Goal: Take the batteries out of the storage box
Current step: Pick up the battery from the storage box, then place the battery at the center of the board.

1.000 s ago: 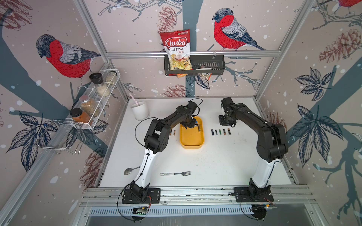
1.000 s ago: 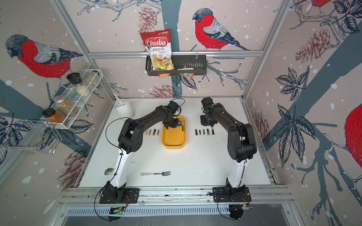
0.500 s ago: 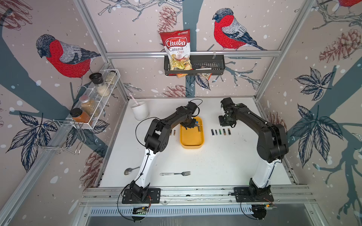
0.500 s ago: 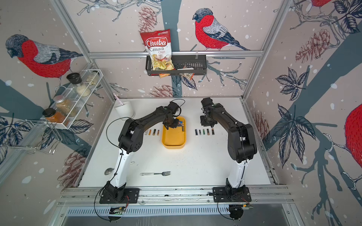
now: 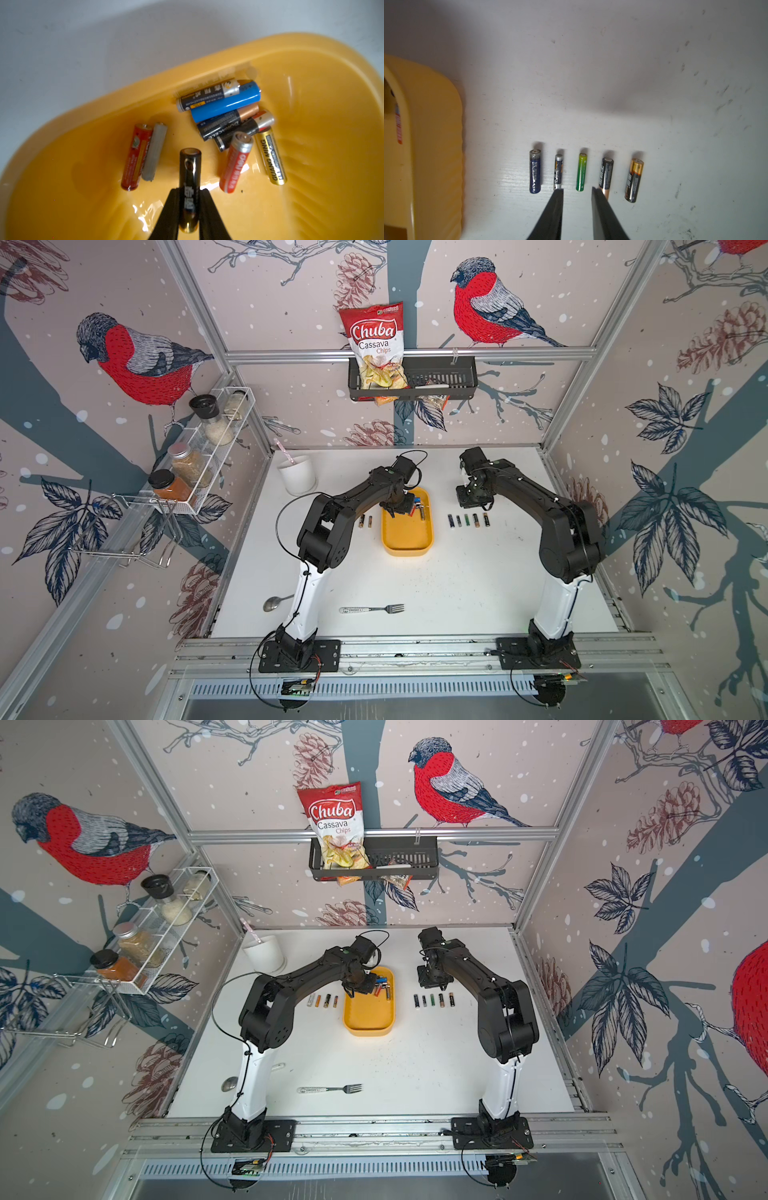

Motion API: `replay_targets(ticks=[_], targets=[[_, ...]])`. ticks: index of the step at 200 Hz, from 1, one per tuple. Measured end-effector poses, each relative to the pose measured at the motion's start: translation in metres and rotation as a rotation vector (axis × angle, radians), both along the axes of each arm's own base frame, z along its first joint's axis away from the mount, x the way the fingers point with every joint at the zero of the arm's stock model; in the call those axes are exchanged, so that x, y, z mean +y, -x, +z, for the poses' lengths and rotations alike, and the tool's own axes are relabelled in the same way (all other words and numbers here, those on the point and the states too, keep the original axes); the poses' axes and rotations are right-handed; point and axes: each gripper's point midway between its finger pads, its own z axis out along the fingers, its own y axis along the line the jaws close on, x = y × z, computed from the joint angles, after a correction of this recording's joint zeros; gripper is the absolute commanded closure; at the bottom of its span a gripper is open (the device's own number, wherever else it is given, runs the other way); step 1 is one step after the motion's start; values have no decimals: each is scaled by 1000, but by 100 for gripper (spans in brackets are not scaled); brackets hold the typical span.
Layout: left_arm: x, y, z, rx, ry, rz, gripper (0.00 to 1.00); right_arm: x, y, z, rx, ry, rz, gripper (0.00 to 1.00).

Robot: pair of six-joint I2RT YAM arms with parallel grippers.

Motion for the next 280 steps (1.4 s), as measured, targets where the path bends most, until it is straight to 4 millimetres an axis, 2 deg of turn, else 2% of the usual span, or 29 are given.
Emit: replay_targets(ticks=[94,123,160,223,253,280], targets=[[1,0,34,-41,54,3,79,17,-4,6,-19,-9,30,70],[8,0,48,-51,83,15,79,20,-4,6,-16,-13,21,70],[21,3,54,-41,107,40,79,23,-5,7,-14,-12,26,70],[54,7,73,-62,138,103,79,35,-12,9,-21,-16,42,70],[86,7,74,-63,132,162,79,39,-12,9,-16,-14,50,70],[124,9,73,-70,109,225,79,41,-13,8,-13,-12,53,70]])
